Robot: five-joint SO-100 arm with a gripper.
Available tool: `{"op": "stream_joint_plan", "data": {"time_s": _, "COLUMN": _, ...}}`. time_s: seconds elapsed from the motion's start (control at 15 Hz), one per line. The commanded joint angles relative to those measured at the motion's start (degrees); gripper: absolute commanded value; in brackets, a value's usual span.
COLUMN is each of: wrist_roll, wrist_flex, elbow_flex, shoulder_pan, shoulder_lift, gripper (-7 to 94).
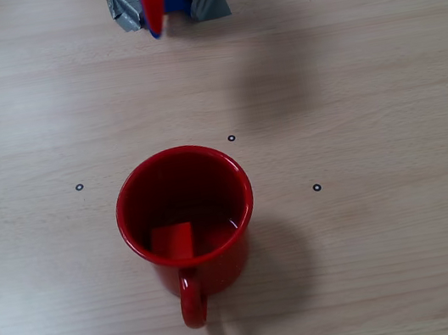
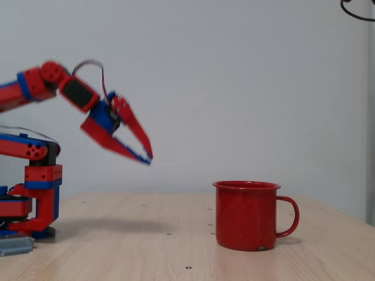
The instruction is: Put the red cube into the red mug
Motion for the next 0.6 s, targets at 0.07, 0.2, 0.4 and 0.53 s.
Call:
{"op": "stream_joint_plan", "data": {"time_s": 0.07, "wrist_roll": -0.2, "wrist_flex": -1.4, "elbow_flex": 10.7, "shoulder_pan": -2.1, "shoulder_lift": 10.7, "gripper": 0}}
{"op": "stream_joint_plan", "data": {"time_s": 0.2, "wrist_roll": 0.2, "wrist_flex": -1.5, "elbow_flex": 19.1, "shoulder_pan": -2.5, "shoulder_lift": 15.6, "gripper": 0}}
{"op": "stream_joint_plan", "data": {"time_s": 0.4, "wrist_roll": 0.0, "wrist_flex": -2.3, "elbow_flex": 25.6, "shoulder_pan": -2.3, "shoulder_lift": 20.0, "gripper": 0}}
{"op": "stream_joint_plan", "data": {"time_s": 0.53, "wrist_roll": -0.6, "wrist_flex": -2.9, "elbow_flex": 28.9, "shoulder_pan": -2.1, "shoulder_lift": 22.5, "gripper": 0}}
